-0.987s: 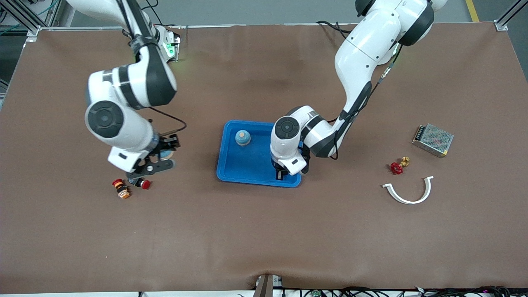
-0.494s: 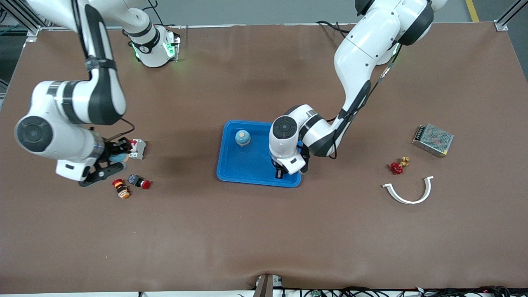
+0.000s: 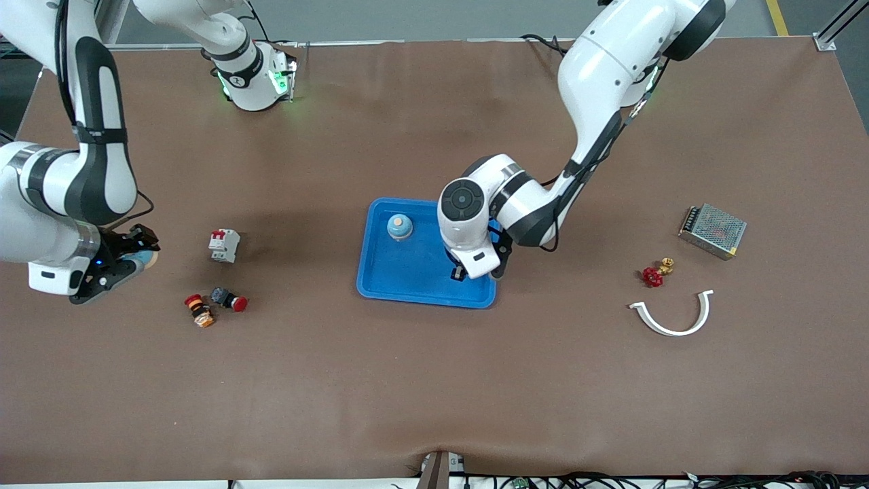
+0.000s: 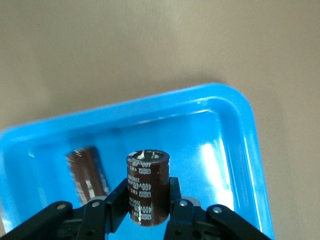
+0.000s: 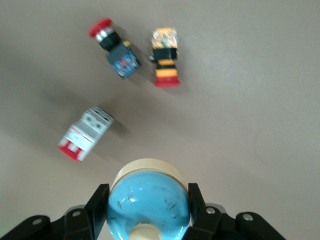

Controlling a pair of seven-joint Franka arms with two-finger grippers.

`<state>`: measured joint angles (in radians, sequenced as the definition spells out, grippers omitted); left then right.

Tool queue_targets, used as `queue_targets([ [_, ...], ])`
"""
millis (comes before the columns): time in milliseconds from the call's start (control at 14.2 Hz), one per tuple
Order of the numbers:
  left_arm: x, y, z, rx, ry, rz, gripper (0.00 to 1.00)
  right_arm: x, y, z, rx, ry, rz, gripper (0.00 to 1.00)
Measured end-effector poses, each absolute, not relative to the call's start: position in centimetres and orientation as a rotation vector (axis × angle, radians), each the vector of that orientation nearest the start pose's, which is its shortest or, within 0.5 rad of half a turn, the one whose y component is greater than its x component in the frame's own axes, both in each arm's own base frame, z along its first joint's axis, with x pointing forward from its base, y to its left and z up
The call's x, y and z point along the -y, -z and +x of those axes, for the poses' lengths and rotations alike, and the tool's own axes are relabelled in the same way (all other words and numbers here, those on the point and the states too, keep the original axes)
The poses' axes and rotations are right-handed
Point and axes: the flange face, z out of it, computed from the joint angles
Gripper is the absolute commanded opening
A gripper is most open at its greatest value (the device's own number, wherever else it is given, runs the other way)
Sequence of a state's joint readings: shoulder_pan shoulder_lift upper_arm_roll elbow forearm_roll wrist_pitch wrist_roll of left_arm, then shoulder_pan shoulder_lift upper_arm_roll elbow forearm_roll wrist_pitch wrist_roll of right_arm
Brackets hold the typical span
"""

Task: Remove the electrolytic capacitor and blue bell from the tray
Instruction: 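Carry the bell toward the breaker while the left gripper carries the capacitor, then lower the bell beside the breaker while the left gripper lowers the capacitor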

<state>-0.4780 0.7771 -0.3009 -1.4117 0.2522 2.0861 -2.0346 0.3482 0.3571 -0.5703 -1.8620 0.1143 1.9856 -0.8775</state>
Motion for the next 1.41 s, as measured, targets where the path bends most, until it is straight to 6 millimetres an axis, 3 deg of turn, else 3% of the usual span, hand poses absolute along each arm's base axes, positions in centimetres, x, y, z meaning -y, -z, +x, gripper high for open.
queue_targets([
  [141,44.9,-27.3,55.8,1.57,-0.064,-2.625,0.0,12.2,-32.7,58.7,0.971,-0.297,-2.96,0.4],
  [353,42.0,-30.0,56.7,1.303,-0.119,-2.762,0.0,12.5,-30.0,57.6,1.002,-0.262,-2.975,0.4],
  [776,34.0,-31.6,54.6,0.674,-0.192,-2.944,0.0,12.9,-25.0,54.9,1.067,-0.174,-3.023,0.4],
  [987,29.9,-31.0,53.8,0.433,-0.161,-3.013,0.0,12.9,-24.0,54.5,1.024,-0.169,-3.016,0.4],
  [1410,22.9,-27.1,50.5,0.094,0.003,-3.123,0.0,13.3,-20.5,54.1,0.987,-0.127,-2.982,0.4],
])
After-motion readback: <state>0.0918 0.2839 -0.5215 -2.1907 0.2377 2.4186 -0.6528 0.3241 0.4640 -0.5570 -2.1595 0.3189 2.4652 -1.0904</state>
